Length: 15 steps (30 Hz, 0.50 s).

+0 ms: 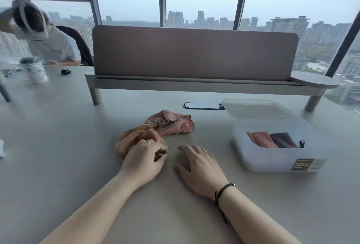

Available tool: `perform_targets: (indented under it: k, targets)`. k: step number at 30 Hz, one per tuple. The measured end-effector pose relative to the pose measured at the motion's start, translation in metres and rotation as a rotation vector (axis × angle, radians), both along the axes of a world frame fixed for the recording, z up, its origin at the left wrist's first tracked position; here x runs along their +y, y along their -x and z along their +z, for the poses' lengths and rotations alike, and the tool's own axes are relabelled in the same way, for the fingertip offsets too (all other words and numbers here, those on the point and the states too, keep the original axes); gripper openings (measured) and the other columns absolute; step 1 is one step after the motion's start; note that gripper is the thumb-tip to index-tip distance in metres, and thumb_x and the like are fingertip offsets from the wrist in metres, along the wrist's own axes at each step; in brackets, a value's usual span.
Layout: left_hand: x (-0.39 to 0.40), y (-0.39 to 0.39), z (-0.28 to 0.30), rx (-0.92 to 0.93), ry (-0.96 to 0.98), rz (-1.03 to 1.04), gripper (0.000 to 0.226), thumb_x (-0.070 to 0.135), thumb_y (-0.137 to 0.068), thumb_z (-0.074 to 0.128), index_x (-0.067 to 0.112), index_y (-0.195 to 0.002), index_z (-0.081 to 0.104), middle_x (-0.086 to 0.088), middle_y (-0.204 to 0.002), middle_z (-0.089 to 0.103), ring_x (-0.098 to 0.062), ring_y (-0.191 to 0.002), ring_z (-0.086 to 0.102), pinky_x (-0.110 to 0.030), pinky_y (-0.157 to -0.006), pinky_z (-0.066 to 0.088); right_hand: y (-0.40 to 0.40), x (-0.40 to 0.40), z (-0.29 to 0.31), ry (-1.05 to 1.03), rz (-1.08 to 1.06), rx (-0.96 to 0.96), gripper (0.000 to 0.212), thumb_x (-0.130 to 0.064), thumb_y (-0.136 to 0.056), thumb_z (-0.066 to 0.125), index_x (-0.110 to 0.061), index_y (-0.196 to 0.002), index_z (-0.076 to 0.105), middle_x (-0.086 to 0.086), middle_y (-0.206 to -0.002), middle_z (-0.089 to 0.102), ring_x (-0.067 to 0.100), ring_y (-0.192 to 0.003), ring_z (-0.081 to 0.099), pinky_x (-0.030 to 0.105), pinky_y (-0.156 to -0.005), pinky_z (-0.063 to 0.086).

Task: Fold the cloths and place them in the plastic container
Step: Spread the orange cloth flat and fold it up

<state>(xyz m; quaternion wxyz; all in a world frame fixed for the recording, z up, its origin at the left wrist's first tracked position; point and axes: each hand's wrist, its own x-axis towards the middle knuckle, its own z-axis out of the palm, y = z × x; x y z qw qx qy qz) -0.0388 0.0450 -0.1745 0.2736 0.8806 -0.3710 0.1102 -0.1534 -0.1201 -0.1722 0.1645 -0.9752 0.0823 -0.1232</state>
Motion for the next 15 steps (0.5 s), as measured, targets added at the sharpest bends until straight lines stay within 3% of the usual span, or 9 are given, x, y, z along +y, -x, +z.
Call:
perform_targets:
  k: [3, 5, 7, 9, 11, 13, 15]
  targets:
    - [-0.010, 0.016, 0.005, 0.086, 0.088, -0.274, 0.014, 0.025, -0.087, 0.069, 0.030, -0.100, 0.073, 0.022, -0.091, 0.065, -0.002, -0.092, 0.060, -0.033, -0.084, 0.052, 0.009, -0.002, 0.000, -0.038, 0.040, -0.039, 0.058, -0.051, -0.086, 0.052, -0.043, -0.141, 0.036, -0.012, -0.138, 0.049, 0.013, -0.131, 0.043, 0.032, -0.109, 0.035]
    - [-0.015, 0.028, 0.008, 0.183, 0.165, -0.414, 0.008, 0.022, -0.090, 0.069, 0.026, -0.096, 0.072, 0.017, -0.091, 0.069, -0.003, -0.091, 0.064, -0.030, -0.083, 0.052, 0.012, -0.005, -0.002, -0.054, 0.057, -0.078, 0.054, -0.041, -0.083, 0.054, -0.042, -0.136, 0.044, -0.013, -0.134, 0.050, 0.013, -0.126, 0.046, 0.032, -0.105, 0.039]
    - [-0.017, 0.038, 0.012, 0.267, 0.256, -0.474, 0.004, 0.019, -0.094, 0.066, 0.022, -0.095, 0.069, 0.011, -0.091, 0.071, -0.008, -0.090, 0.066, -0.029, -0.083, 0.052, 0.013, -0.006, -0.004, -0.050, 0.063, -0.129, 0.038, -0.034, -0.081, 0.053, -0.034, -0.119, 0.060, -0.010, -0.127, 0.054, 0.018, -0.117, 0.053, 0.036, -0.098, 0.045]
    - [-0.018, 0.042, 0.018, 0.355, 0.378, -0.462, 0.008, 0.019, -0.097, 0.063, 0.024, -0.093, 0.067, 0.009, -0.086, 0.069, -0.008, -0.085, 0.065, -0.026, -0.079, 0.052, 0.013, -0.006, -0.003, -0.074, 0.045, -0.201, 0.022, -0.039, -0.081, 0.052, -0.026, -0.093, 0.065, -0.008, -0.110, 0.059, 0.018, -0.100, 0.059, 0.037, -0.087, 0.049]
    - [-0.018, 0.040, 0.021, 0.475, 0.535, -0.393, 0.012, 0.022, -0.097, 0.061, 0.027, -0.087, 0.066, 0.003, -0.076, 0.064, -0.008, -0.075, 0.061, -0.024, -0.069, 0.051, 0.013, -0.006, 0.000, -0.099, 0.019, -0.258, 0.030, -0.051, -0.081, 0.057, -0.024, -0.070, 0.053, -0.010, -0.089, 0.056, 0.014, -0.080, 0.056, 0.031, -0.074, 0.048]
    - [-0.017, 0.035, 0.023, 0.566, 0.660, -0.329, 0.010, 0.028, -0.093, 0.061, 0.026, -0.084, 0.066, -0.002, -0.065, 0.058, -0.016, -0.064, 0.058, -0.031, -0.064, 0.048, 0.015, -0.007, 0.003, -0.145, -0.021, -0.297, 0.037, -0.050, -0.080, 0.061, -0.020, -0.064, 0.045, -0.010, -0.076, 0.052, 0.012, -0.068, 0.051, 0.032, -0.064, 0.046]
    - [-0.015, 0.032, 0.024, 0.690, 0.745, -0.316, 0.007, 0.031, -0.087, 0.066, 0.025, -0.085, 0.069, -0.006, -0.067, 0.063, -0.024, -0.063, 0.063, -0.038, -0.069, 0.050, 0.016, -0.009, 0.006, -0.205, -0.080, -0.337, 0.025, -0.038, -0.077, 0.064, -0.020, -0.068, 0.049, -0.009, -0.070, 0.054, 0.011, -0.068, 0.053, 0.033, -0.063, 0.047]
